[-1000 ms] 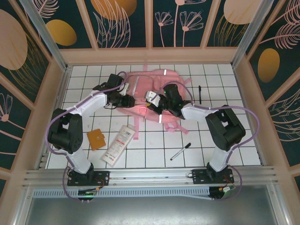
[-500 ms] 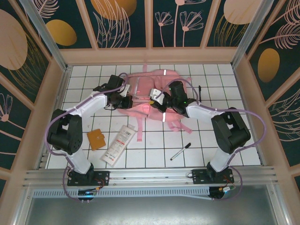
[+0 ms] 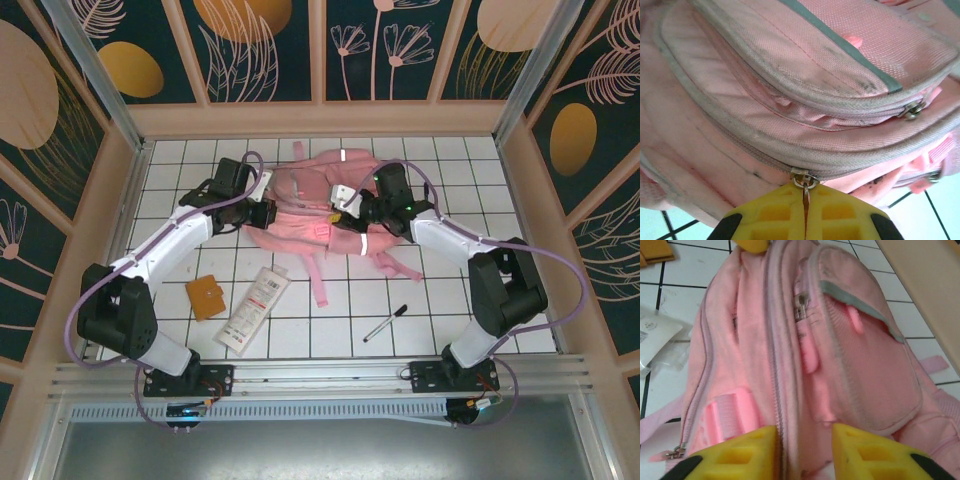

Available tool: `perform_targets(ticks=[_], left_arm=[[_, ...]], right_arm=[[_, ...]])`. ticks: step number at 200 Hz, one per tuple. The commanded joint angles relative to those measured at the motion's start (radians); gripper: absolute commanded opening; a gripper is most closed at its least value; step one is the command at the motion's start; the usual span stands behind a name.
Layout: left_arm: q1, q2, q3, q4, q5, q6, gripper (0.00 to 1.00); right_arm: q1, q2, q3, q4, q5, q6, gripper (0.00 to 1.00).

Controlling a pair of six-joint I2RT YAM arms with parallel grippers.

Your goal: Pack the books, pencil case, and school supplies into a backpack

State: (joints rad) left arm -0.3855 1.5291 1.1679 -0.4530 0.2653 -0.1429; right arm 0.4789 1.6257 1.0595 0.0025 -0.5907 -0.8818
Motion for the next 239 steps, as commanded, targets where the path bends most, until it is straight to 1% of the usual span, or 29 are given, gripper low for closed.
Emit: perform_targets(ticks=[1,7,15,20,42,58,64,74,77,84,90,98,103,118,134,144,153,158,167,174,181,186,190,195,201,214,222,234,239], left_arm=[[-0.032,-0.046,-0.027,0.159,0.139,-0.051,0.0],[-0.048,-0.052,-0.032,0.186,0.156,-0.063,0.0],[-0.067,-0.059,-0.033,0.209,0.169,-0.071,0.0],[-0.08,-0.062,-0.033,0.221,0.175,-0.08,0.0],[-0.096,-0.068,-0.037,0.275,0.231,-0.127,0.0],[-0.104,-0.073,-0.037,0.295,0.278,-0.145,0.0],[-0.107,-0.075,-0.034,0.29,0.285,-0.143,0.0],[-0.106,-0.085,-0.033,0.274,0.274,-0.125,0.0],[-0.106,-0.09,-0.034,0.266,0.264,-0.118,0.0],[-0.106,-0.103,-0.038,0.251,0.233,-0.096,0.0],[-0.102,-0.119,-0.045,0.241,0.194,-0.082,0.0],[-0.09,-0.142,-0.059,0.229,0.141,-0.071,0.0],[-0.078,-0.155,-0.069,0.222,0.116,-0.063,0.0],[-0.04,-0.199,-0.089,0.197,0.038,-0.021,0.0],[-0.014,-0.241,-0.127,0.183,-0.129,0.041,0.0],[0.008,-0.263,-0.185,0.225,-0.245,0.075,0.0],[0.055,-0.266,-0.261,0.275,-0.315,0.074,0.0],[0.082,-0.259,-0.279,0.283,-0.318,0.066,0.0],[0.109,-0.245,-0.286,0.278,-0.272,0.072,0.0],[0.11,-0.235,-0.278,0.265,-0.21,0.095,0.0],[0.111,-0.233,-0.266,0.261,-0.116,0.1,0.0],[0.11,-0.234,-0.264,0.267,-0.039,0.093,0.0],[0.11,-0.237,-0.265,0.275,0.028,0.091,0.0],[0.108,-0.244,-0.269,0.291,0.099,0.083,0.0],[0.105,-0.253,-0.276,0.313,0.154,0.061,0.0],[0.086,-0.282,-0.293,0.352,0.217,0.023,0.0],[0.065,-0.297,-0.295,0.358,0.225,0.019,0.0],[0.035,-0.315,-0.29,0.351,0.214,0.007,0.0],[0.024,-0.317,-0.283,0.344,0.221,0.002,0.0]], right_arm=[[0.05,-0.081,0.02,0.04,0.046,0.109,0.47],[0.072,-0.09,0.019,0.053,0.08,0.117,0.52],[0.11,-0.096,0.021,0.063,0.122,0.12,0.62],[0.125,-0.097,0.026,0.063,0.142,0.122,0.66],[0.16,-0.051,0.047,0.072,0.143,0.162,0.7],[0.185,-0.001,0.056,0.081,0.187,0.162,0.7],[0.19,0.02,0.06,0.095,0.227,0.161,0.67],[0.192,0.043,0.067,0.112,0.299,0.167,0.56],[0.191,0.046,0.07,0.111,0.314,0.165,0.5],[0.186,0.049,0.076,0.097,0.328,0.151,0.29],[0.184,0.043,0.075,0.091,0.326,0.132,0.16],[0.179,0.026,0.065,0.082,0.303,0.109,0.04],[0.175,0.012,0.055,0.075,0.278,0.094,0.0],[0.162,-0.037,0.022,0.033,0.182,0.031,0.0],[0.153,-0.089,-0.012,-0.019,0.091,-0.075,0.0],[0.152,-0.118,-0.031,-0.047,0.072,-0.168,0.0],[0.152,-0.143,-0.055,-0.053,0.066,-0.227,0.0],[0.152,-0.154,-0.068,-0.052,0.063,-0.252,0.0],[0.15,-0.169,-0.089,-0.042,0.068,-0.272,0.0],[0.15,-0.174,-0.103,-0.023,0.074,-0.256,0.0],[0.15,-0.175,-0.111,-0.005,0.076,-0.224,0.0],[0.15,-0.173,-0.113,0.008,0.074,-0.194,0.08],[0.151,-0.17,-0.115,0.025,0.074,-0.159,0.16],[0.152,-0.167,-0.117,0.056,0.077,-0.098,0.31],[0.154,-0.164,-0.115,0.095,0.08,-0.008,0.41],[0.168,-0.162,-0.103,0.145,0.065,0.128,0.55],[0.188,-0.163,-0.097,0.166,0.064,0.187,0.62],[0.222,-0.153,-0.078,0.19,0.103,0.245,0.7],[0.233,-0.145,-0.067,0.193,0.115,0.274,0.72]])
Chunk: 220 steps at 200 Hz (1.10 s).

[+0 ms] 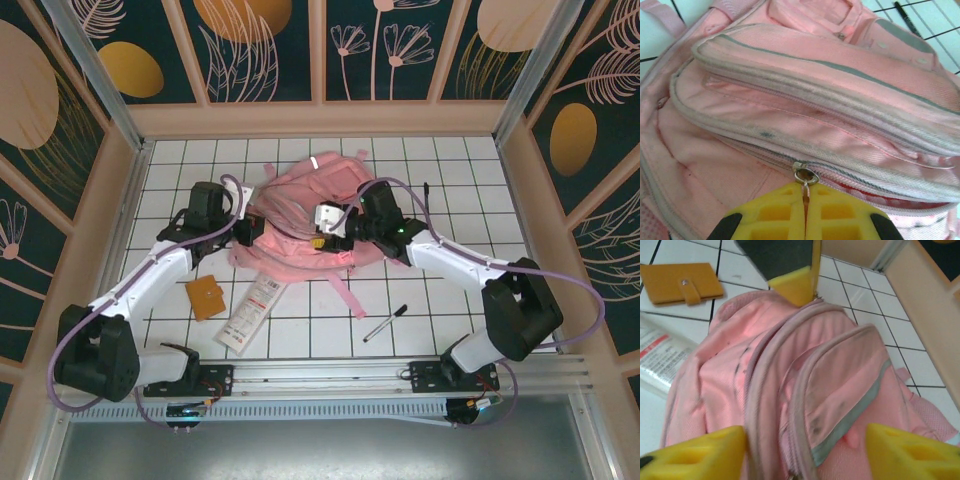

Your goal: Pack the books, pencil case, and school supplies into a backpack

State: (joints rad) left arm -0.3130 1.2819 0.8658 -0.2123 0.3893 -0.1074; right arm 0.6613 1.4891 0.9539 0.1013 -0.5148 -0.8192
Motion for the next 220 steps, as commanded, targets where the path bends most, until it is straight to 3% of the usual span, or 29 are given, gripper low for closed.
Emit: perform_targets(ticks=[1,19,50,58,82,115,141,156,169,183,200,220], left_arm=[[-0.05,-0.07,0.02,0.102,0.099,-0.036,0.0],[-0.079,-0.066,0.033,0.109,0.134,-0.093,0.0],[-0.107,-0.061,0.034,0.154,0.157,-0.146,0.0],[-0.107,-0.064,0.04,0.131,0.12,-0.121,0.0],[-0.093,-0.101,0.039,0.082,-0.095,-0.078,0.0],[0.058,-0.1,0.0,0.088,-0.223,-0.064,0.0],[0.158,-0.021,0.019,0.031,-0.321,-0.045,0.0],[0.158,0.003,0.025,0.03,-0.263,-0.025,0.0],[0.157,0.004,0.013,0.056,-0.124,-0.023,0.0],[0.154,0.004,0.004,0.073,0.032,-0.05,0.0],[0.117,-0.028,-0.03,0.12,0.106,-0.122,0.0],[0.034,-0.083,-0.066,0.177,0.117,-0.173,0.0]], right_arm=[[0.053,-0.005,0.043,0.095,0.04,0.215,0.72],[0.087,0.058,0.106,0.091,0.064,0.318,0.72],[0.127,0.157,0.13,0.053,0.176,0.292,0.66],[0.126,0.171,0.138,0.029,0.205,0.275,0.55],[0.126,0.169,0.151,-0.062,0.202,0.145,0.0],[0.121,0.061,0.097,-0.142,-0.072,-0.147,0.0],[0.114,0.014,0.085,-0.098,-0.095,-0.213,0.0],[0.093,0.021,0.091,-0.116,-0.08,-0.25,0.0],[0.063,0.031,0.086,-0.122,-0.048,-0.245,0.0],[0.039,0.02,0.064,-0.083,-0.03,-0.182,0.24],[0.04,-0.01,0.048,0.004,-0.032,-0.052,0.49],[0.081,-0.023,0.055,0.127,-0.035,0.15,0.62]])
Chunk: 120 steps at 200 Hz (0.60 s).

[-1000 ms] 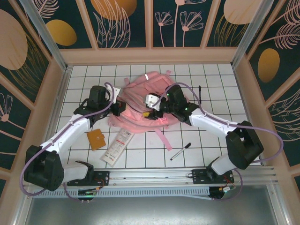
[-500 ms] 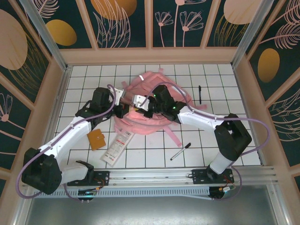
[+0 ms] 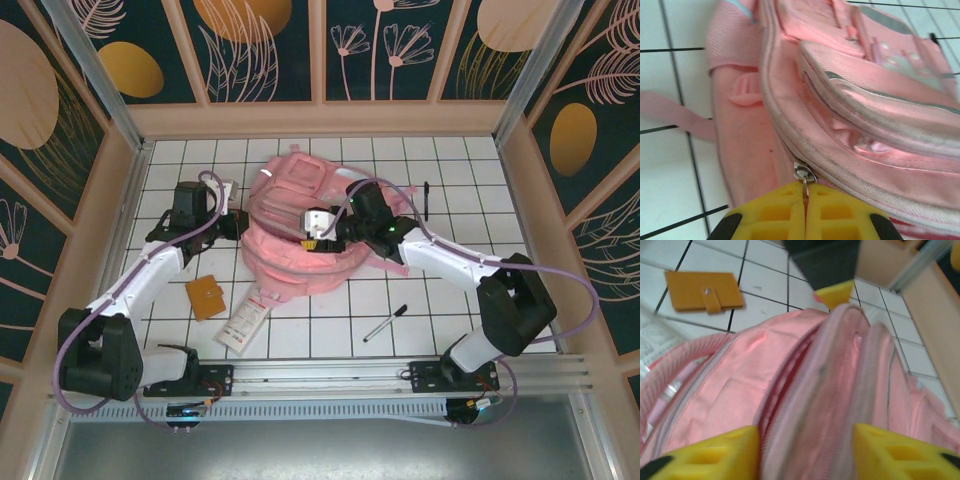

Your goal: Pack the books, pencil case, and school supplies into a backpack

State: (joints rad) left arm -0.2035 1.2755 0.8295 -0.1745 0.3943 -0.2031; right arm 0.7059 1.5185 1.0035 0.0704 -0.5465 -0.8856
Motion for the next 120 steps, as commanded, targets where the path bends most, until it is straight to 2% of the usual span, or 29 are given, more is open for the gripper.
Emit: perform_targets(ticks=[1,28,57,74,83,91,103,114,120], left_arm=[[-0.08,-0.079,-0.03,0.141,0.112,-0.081,0.0],[-0.115,-0.099,-0.024,0.187,0.136,-0.217,0.0],[-0.146,-0.113,-0.024,0.24,0.159,-0.272,0.0],[-0.146,-0.11,-0.022,0.237,0.171,-0.276,0.0],[-0.146,-0.108,-0.015,0.217,0.172,-0.259,0.0],[-0.146,-0.11,-0.011,0.198,0.17,-0.241,0.0],[-0.146,-0.11,0.002,0.153,0.152,-0.194,0.0],[-0.147,-0.101,0.026,0.086,0.121,-0.126,0.0],[-0.146,-0.094,0.041,0.052,0.099,-0.086,0.0]], right_arm=[[0.04,-0.052,0.006,0.161,0.001,0.219,0.62],[0.088,0.022,0.061,0.192,0.173,0.344,0.66],[0.114,0.12,0.093,0.164,0.282,0.418,0.66],[0.118,0.156,0.111,0.101,0.315,0.439,0.6],[0.117,0.164,0.118,0.064,0.334,0.438,0.53],[0.117,0.168,0.122,0.033,0.348,0.422,0.43],[0.116,0.16,0.126,-0.013,0.346,0.36,0.16],[0.118,0.136,0.115,-0.033,0.34,0.285,0.0],[0.118,0.117,0.104,-0.038,0.326,0.236,0.0]])
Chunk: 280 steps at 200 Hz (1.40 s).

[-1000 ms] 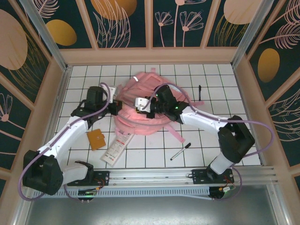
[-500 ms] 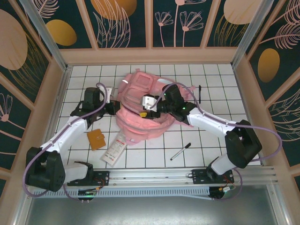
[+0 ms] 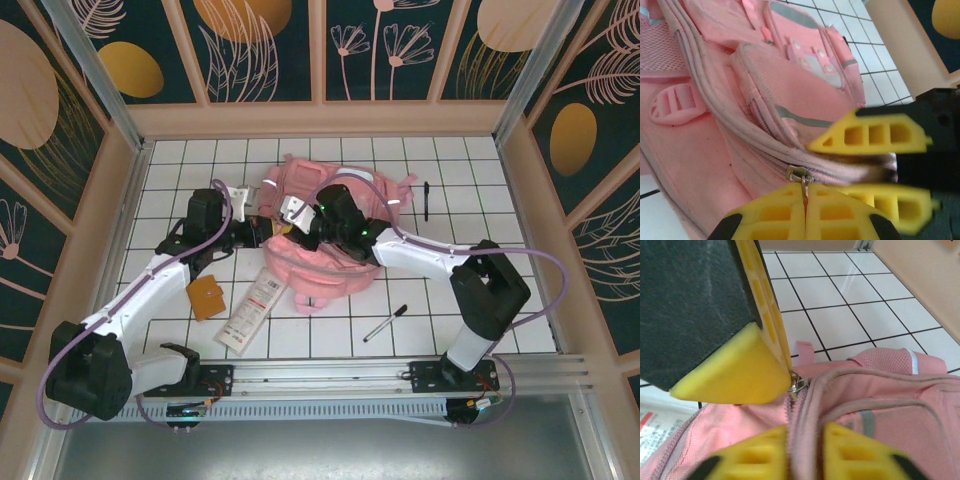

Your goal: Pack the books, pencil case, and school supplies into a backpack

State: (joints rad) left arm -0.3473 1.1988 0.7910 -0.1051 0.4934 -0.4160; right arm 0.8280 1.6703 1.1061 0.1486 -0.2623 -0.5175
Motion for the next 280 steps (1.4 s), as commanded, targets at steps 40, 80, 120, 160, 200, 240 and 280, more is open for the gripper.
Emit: perform_targets(ticks=[40,80,120,160,200,240,280], left_arm=[[0.008,0.032,0.075,-0.061,-0.195,0.302,0.0],[0.07,0.178,0.091,-0.037,-0.242,0.364,0.0],[0.121,0.301,0.127,0.035,-0.295,0.377,0.0],[0.125,0.44,0.177,0.029,-0.34,0.388,0.0],[0.126,0.464,0.222,-0.007,-0.338,0.388,0.22],[0.108,0.229,0.054,0.144,-0.053,0.558,0.6],[-0.053,0.099,0.044,0.042,-0.004,0.863,0.99]], right_arm=[[-0.02,-0.152,-0.049,-0.233,-0.149,-0.529,0.0],[-0.056,-0.236,-0.085,-0.225,-0.209,-0.64,0.0],[-0.072,-0.293,-0.093,-0.277,-0.25,-0.697,0.0],[-0.096,-0.327,-0.127,-0.292,-0.278,-0.737,0.0],[-0.123,-0.348,-0.184,-0.195,-0.269,-0.653,0.19],[-0.144,-0.368,-0.212,-0.118,-0.138,-0.237,0.62],[-0.174,-0.507,-0.277,-0.072,0.312,0.255,0.99]])
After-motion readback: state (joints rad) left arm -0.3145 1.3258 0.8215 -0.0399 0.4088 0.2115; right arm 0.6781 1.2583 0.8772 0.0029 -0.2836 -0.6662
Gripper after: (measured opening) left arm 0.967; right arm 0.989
